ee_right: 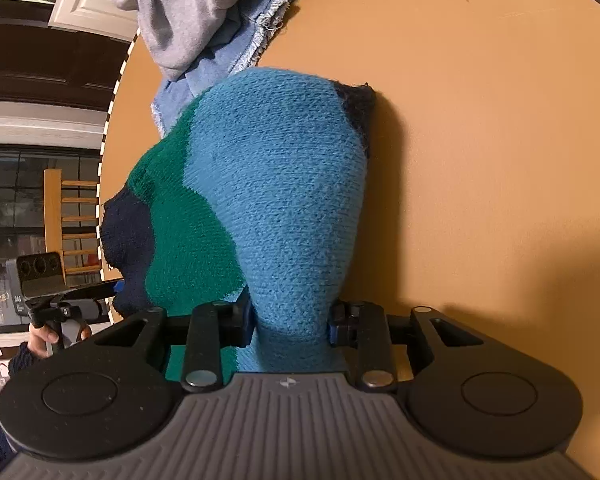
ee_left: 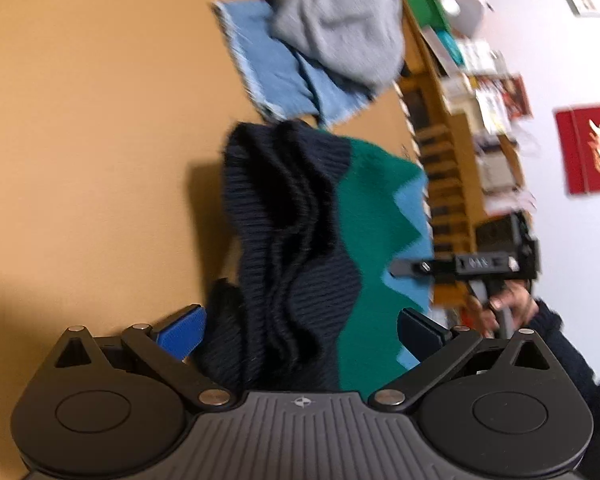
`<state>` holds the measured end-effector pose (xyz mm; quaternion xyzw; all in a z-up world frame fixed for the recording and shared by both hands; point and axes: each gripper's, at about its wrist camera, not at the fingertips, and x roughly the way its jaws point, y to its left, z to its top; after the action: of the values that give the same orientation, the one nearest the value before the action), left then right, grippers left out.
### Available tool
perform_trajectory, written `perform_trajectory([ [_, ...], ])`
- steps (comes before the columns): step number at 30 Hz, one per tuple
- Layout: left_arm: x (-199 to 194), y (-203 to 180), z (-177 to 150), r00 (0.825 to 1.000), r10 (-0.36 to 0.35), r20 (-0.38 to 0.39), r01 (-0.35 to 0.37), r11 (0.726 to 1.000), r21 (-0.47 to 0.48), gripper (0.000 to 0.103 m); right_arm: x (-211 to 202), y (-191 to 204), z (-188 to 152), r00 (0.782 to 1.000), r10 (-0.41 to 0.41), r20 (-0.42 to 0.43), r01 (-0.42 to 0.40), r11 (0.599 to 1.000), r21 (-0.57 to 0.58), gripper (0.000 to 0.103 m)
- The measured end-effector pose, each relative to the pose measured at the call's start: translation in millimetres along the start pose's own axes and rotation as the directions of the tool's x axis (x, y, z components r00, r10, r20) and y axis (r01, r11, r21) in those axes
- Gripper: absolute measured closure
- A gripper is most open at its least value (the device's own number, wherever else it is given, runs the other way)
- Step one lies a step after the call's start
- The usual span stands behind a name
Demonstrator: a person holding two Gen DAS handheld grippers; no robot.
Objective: Fold clothes
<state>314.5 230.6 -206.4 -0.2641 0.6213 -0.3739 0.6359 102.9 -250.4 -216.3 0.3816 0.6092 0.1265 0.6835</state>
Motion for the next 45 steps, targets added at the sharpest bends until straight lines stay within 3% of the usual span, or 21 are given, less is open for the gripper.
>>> perform_trajectory([
  [3, 11.6, 8.9, 9.6, 0.993, -0.101, -0.063, 0.101, 0.995, 0.009, 0.002, 0.7, 0.0, 0.3, 1.000, 0.000, -0.004, 0.000, 1.000, 0.010, 0.070],
  [8, 14.9, 15.7, 18.2, 0.985, -0.104, -0.136, 0.107, 0.994, 0.014, 0.015, 0.8, -1.3, 0.2, 1.000, 0.005, -0.004, -0.004, 0.999, 0.033, 0.069],
  [11, 27.9, 22.1, 19.7, 0.982, -0.100, -0.163, 0.089, 0.993, -0.073, 0.043, 2.5, 0.9, 1.2, 1.000, -0.001, -0.007, 0.002, 1.000, 0.031, 0.069],
  [12, 35.9, 24.2, 18.3, 0.979, -0.099, -0.180, 0.079, 0.990, -0.116, 0.060, 2.9, 1.4, 1.3, 1.000, -0.004, -0.007, 0.004, 0.999, 0.032, 0.069],
  [13, 45.5, 24.0, 16.6, 0.976, -0.101, -0.193, 0.077, 0.989, -0.130, 0.065, 3.6, 2.1, 1.4, 1.000, -0.006, -0.007, 0.006, 1.000, 0.031, 0.068],
  [15, 52.8, 14.8, 14.8, 0.977, -0.096, -0.189, 0.081, 0.993, -0.086, 0.063, 3.4, 1.6, 1.4, 1.000, -0.005, -0.006, 0.005, 0.999, 0.038, 0.068],
  [18, 52.7, 16.8, 9.5, 0.984, -0.096, -0.148, 0.081, 0.991, -0.107, 0.066, 3.3, 0.9, 0.4, 1.000, -0.001, -0.001, 0.001, 0.999, 0.040, 0.068],
  [23, 42.6, -5.0, -5.3, 0.998, 0.021, -0.053, -0.023, 0.999, -0.040, 0.070, 3.3, 5.6, -4.0, 1.000, -0.018, 0.022, 0.018, 1.000, 0.022, 0.070],
  [30, 31.5, -39.3, -16.1, 0.991, 0.132, 0.005, -0.132, 0.991, 0.031, 0.072, -5.2, 17.3, -15.0, 0.998, 0.038, 0.049, -0.038, 0.999, 0.005, 0.073],
  [35, 7.8, -79.0, -10.7, 0.986, 0.165, 0.039, -0.168, 0.982, 0.091, 0.072, -25.1, 38.9, -25.8, 0.990, 0.083, 0.115, -0.078, 0.996, -0.048, 0.074],
  [39, 2.6, -130.7, 5.2, 0.972, 0.233, 0.033, -0.235, 0.954, 0.187, 0.072, -56.8, 40.0, -40.0, 0.973, 0.130, 0.191, -0.121, 0.991, -0.059, 0.074],
  [45, 58.9, -215.6, 41.1, 0.953, 0.301, -0.014, -0.273, 0.884, 0.380, 0.072, -110.2, -9.5, -75.4, 0.926, 0.155, 0.345, -0.180, 0.983, 0.042, 0.074],
])
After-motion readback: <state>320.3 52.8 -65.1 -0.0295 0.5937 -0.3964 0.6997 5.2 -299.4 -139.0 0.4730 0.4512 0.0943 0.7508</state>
